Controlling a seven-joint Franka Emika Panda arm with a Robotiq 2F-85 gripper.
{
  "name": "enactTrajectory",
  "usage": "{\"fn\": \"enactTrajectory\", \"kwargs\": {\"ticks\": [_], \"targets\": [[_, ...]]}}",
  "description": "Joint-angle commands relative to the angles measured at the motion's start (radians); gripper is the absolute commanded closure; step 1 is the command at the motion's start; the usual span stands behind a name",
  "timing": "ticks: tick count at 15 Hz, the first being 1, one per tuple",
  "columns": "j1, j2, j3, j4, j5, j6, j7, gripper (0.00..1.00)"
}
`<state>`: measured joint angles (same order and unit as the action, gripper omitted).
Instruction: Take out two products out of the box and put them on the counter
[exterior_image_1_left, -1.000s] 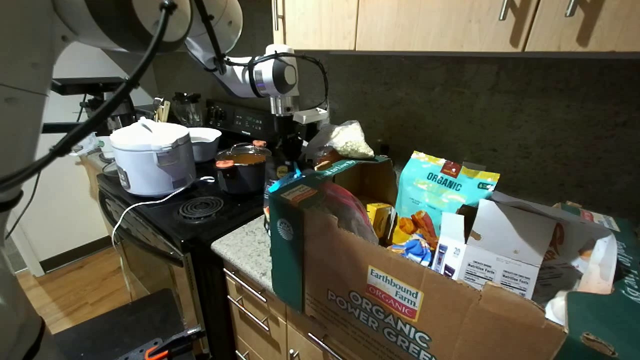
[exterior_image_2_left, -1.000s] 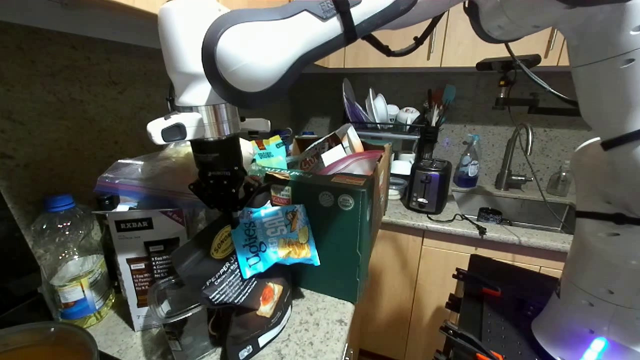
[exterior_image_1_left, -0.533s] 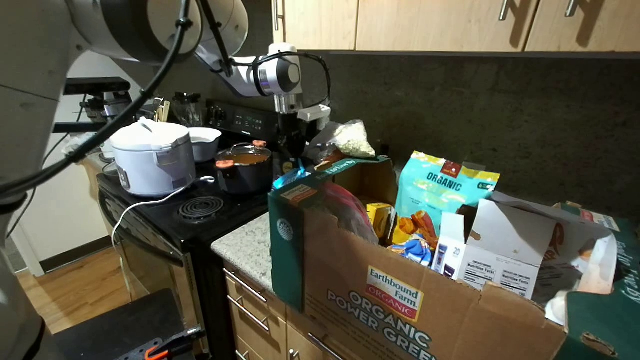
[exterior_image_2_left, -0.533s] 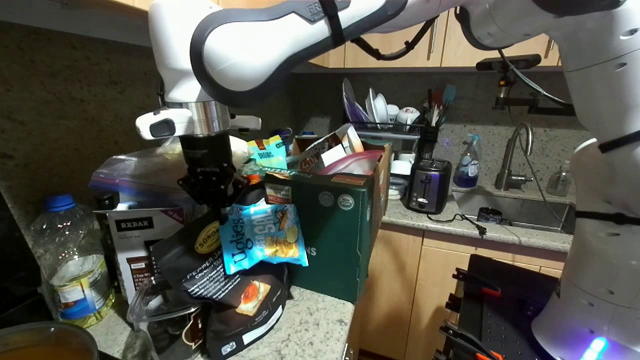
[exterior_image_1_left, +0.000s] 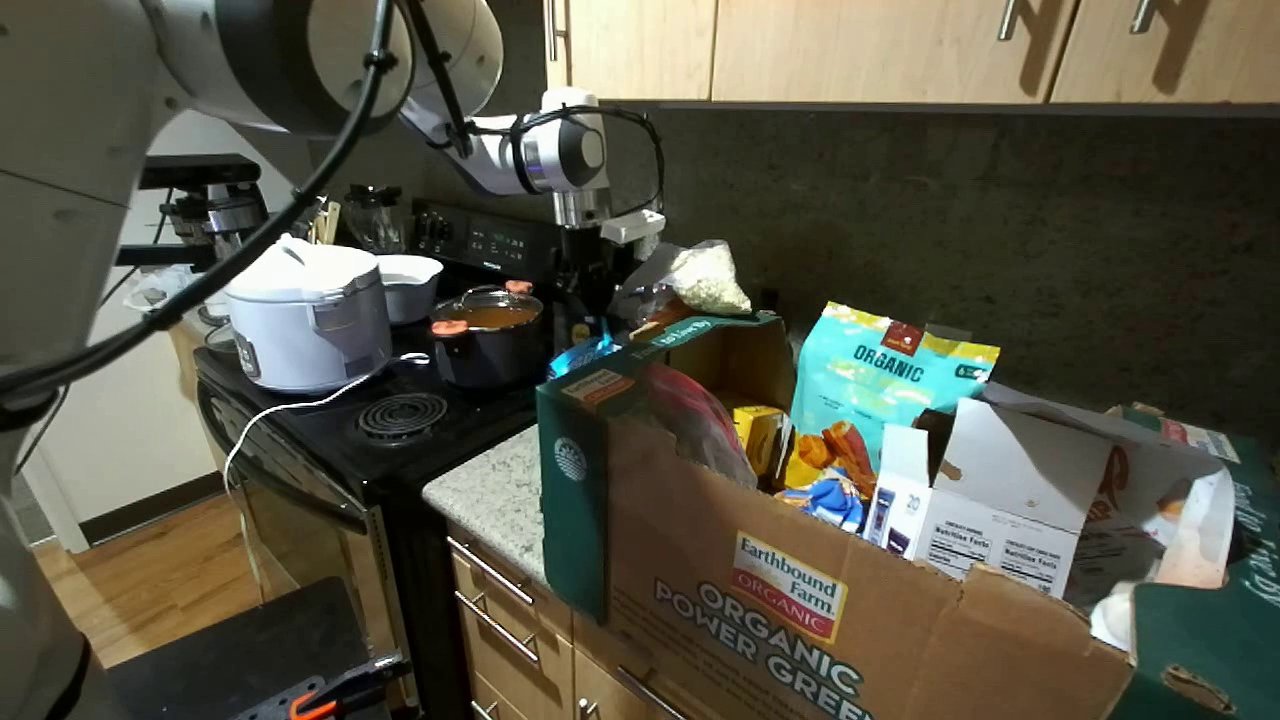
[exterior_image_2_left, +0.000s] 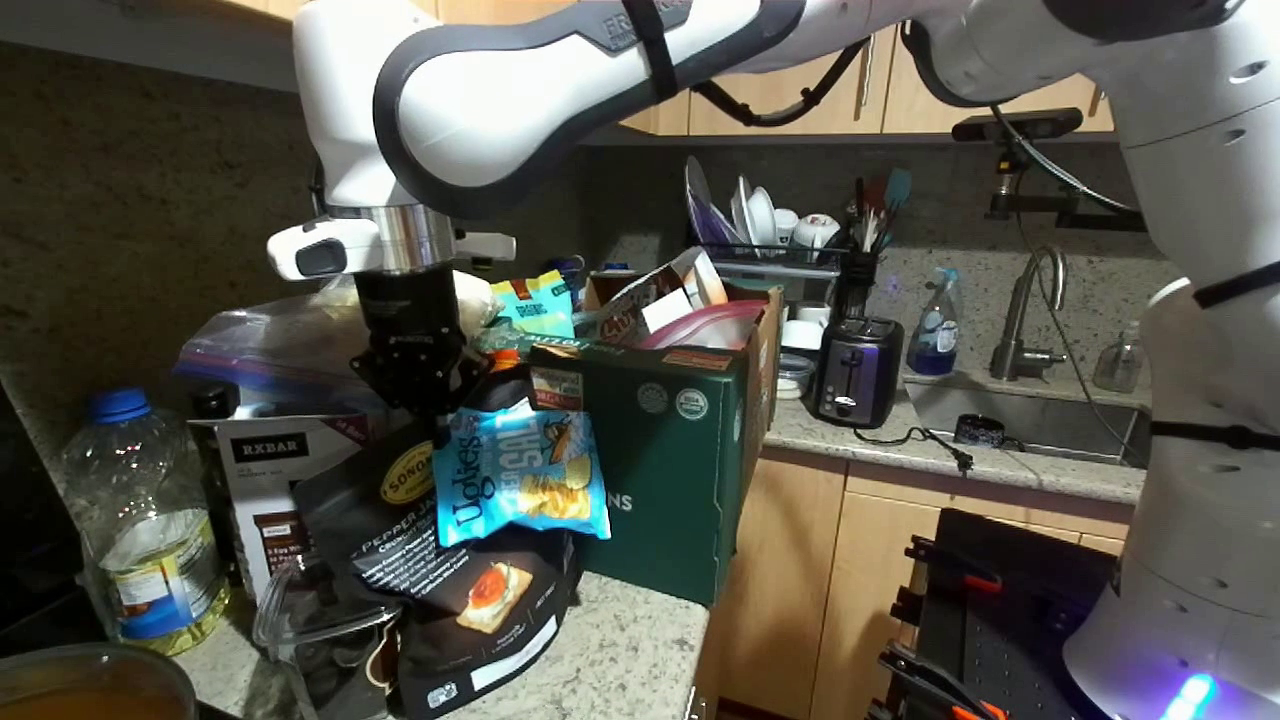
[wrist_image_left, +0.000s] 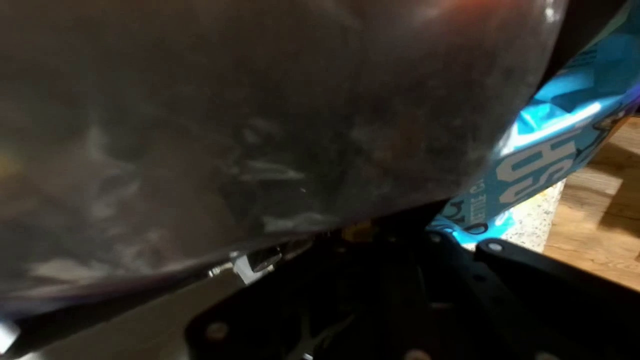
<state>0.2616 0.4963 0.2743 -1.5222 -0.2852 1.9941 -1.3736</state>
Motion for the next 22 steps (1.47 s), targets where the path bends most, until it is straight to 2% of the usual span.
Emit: {"fn": "enactTrajectory", "kwargs": {"ticks": [1,5,12,22], "targets": [[0.0,0.003,-0.012,0.019,-0.003,0.001,-0.031,0.76],[-0.003,-0.001,-0.019,0.009,-0.002,-0.002,-0.027,0.54],[-0.007,0.0,-0.022,0.014,0.0,-0.009,-0.027,0.02],[-0.01,0.001,-0.026,0.029,0.004,-0.017,-0.026,0.0]]}}
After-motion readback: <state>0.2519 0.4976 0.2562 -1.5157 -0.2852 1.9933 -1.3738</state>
